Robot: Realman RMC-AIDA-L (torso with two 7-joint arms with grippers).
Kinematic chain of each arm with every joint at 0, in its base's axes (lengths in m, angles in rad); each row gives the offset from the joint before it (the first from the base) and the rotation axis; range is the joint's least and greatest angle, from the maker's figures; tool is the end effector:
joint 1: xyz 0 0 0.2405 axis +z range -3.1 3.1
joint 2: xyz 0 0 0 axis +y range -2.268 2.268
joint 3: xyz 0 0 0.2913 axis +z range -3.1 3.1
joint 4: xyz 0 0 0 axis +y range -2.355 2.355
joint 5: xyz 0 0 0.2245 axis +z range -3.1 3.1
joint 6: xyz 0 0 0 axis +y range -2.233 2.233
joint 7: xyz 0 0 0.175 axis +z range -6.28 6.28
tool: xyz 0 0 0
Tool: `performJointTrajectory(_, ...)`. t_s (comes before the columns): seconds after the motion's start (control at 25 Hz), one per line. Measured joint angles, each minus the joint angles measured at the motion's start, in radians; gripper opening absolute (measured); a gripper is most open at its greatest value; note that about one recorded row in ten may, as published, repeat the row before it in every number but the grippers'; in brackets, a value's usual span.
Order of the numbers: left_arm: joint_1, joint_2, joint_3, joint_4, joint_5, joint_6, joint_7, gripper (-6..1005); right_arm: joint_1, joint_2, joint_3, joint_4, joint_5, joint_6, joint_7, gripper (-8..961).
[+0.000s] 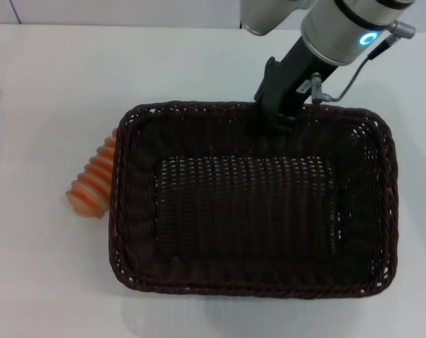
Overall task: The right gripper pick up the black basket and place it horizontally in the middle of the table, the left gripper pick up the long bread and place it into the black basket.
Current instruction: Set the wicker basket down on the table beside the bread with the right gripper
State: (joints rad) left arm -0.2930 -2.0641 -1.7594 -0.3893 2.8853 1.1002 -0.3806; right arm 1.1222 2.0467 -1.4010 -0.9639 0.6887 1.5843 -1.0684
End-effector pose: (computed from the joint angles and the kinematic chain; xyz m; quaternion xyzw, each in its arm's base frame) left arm -0.4035 0.3755 0.0729 -0.5098 -0.2902 -0.4022 0.7030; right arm 0.0751 0.4390 -0.0834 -0.9775 -0.0152 -0.2081 0.0302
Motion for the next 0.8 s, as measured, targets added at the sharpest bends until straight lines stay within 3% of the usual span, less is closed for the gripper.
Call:
performJointTrajectory(0.16,0.002,0.000,0.000,0.000,0.000,0.011,-0.001,863,0.013,0.010,-0.007,0.007,-0.032,-0.013,0.010,137)
performJointTrajectory(0.6,0.005,-0.002,0.000,0.001,0.000,0.035,-0.013,862,0.024,0.019,-0.026,-0.005,-0.068,-0.044,0.026,376)
performJointTrajectory(0.8,0.005,-0.002,0.000,0.001,0.000,0.042,-0.027,862,0.017,0.020,-0.028,-0.098,-0.134,-0.097,0.060,376)
